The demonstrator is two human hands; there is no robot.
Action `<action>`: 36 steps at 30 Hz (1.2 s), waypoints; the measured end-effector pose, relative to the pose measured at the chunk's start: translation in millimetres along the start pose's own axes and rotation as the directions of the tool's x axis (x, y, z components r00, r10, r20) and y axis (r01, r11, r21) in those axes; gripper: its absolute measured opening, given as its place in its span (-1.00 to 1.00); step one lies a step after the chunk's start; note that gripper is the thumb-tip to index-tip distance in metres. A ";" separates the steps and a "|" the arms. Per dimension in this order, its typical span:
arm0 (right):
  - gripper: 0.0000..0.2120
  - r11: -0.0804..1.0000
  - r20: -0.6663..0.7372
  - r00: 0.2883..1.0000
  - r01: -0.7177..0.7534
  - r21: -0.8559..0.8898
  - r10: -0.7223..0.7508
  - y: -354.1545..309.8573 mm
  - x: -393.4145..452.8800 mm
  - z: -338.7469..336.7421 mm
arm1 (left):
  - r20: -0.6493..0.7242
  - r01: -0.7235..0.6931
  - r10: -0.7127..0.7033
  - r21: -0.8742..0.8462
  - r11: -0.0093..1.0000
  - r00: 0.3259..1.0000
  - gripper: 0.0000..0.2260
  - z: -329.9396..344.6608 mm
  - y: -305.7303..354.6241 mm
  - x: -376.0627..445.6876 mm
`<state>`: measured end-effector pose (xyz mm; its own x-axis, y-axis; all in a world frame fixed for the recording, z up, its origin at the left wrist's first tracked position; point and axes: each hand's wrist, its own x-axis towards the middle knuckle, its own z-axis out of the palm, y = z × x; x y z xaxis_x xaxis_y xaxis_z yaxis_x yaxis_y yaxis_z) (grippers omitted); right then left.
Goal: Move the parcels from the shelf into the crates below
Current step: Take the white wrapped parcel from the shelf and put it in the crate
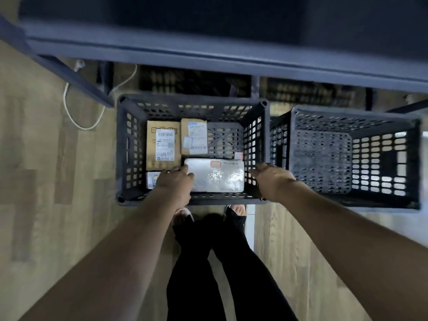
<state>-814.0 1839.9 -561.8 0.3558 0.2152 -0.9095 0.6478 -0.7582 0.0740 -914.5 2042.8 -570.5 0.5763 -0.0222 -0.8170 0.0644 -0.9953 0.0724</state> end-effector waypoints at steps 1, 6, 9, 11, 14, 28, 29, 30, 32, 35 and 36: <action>-0.41 1.000 -0.023 1.000 0.000 0.004 0.000 -1.0 -17.6 -15.7 | -0.010 0.016 -0.016 0.005 1.000 1.000 -0.52 -16.1 -2.7 -18.7; -0.42 0.998 -0.181 0.983 0.022 0.054 -0.012 -11.0 -104.3 -99.1 | -0.132 0.078 -0.072 0.038 0.996 0.989 -0.50 -104.8 -17.1 -107.3; -0.43 0.997 -0.296 0.955 0.052 0.060 -0.032 -17.5 -151.6 -140.5 | -0.246 0.115 -0.096 0.062 0.991 0.964 -0.55 -156.9 -25.2 -153.4; -0.41 0.993 -0.383 0.923 0.067 0.098 -0.024 -21.9 -182.0 -161.2 | -0.325 0.126 -0.102 0.054 0.991 0.940 -0.56 -186.1 -28.4 -182.5; -0.38 0.973 -0.506 0.862 0.123 0.196 -0.007 -28.5 -227.8 -179.6 | -0.440 0.099 -0.085 0.010 0.995 0.894 -0.58 -217.7 -26.3 -222.9; -0.42 0.923 -0.751 0.636 0.156 0.353 0.180 -30.0 -346.8 -213.4 | -0.599 0.040 -0.026 0.010 0.999 0.800 -0.50 -266.3 -7.5 -328.8; -0.43 0.924 -0.767 0.612 0.150 0.351 0.192 -26.9 -352.4 -222.3 | -0.631 0.054 -0.029 0.021 0.998 0.775 -0.49 -280.1 -12.6 -332.9; -0.44 0.927 -0.782 0.589 0.141 0.347 0.203 -23.2 -358.4 -231.5 | -0.664 0.071 -0.035 0.027 0.997 0.747 -0.50 -294.8 -18.1 -337.2; -0.46 0.933 -0.813 0.541 0.133 0.335 0.215 -13.8 -370.3 -251.9 | -0.721 0.110 -0.053 0.033 0.993 0.691 -0.52 -325.0 -27.4 -345.8; -0.47 0.933 -0.872 0.442 0.177 0.314 0.210 1.3 -386.5 -284.7 | -0.785 0.157 -0.074 0.030 0.987 0.615 -0.53 -366.8 -37.9 -356.1; -0.48 0.935 -0.895 0.397 0.194 0.297 0.202 6.3 -391.8 -296.3 | -0.804 0.165 -0.078 0.026 0.986 0.589 -0.54 -379.3 -40.5 -358.7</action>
<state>-749.8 1933.2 -83.8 0.8755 0.4828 0.0200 0.4741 -0.8503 -0.2285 -814.8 2126.9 -63.4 0.9897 0.1404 -0.0271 0.1379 -0.9873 -0.0785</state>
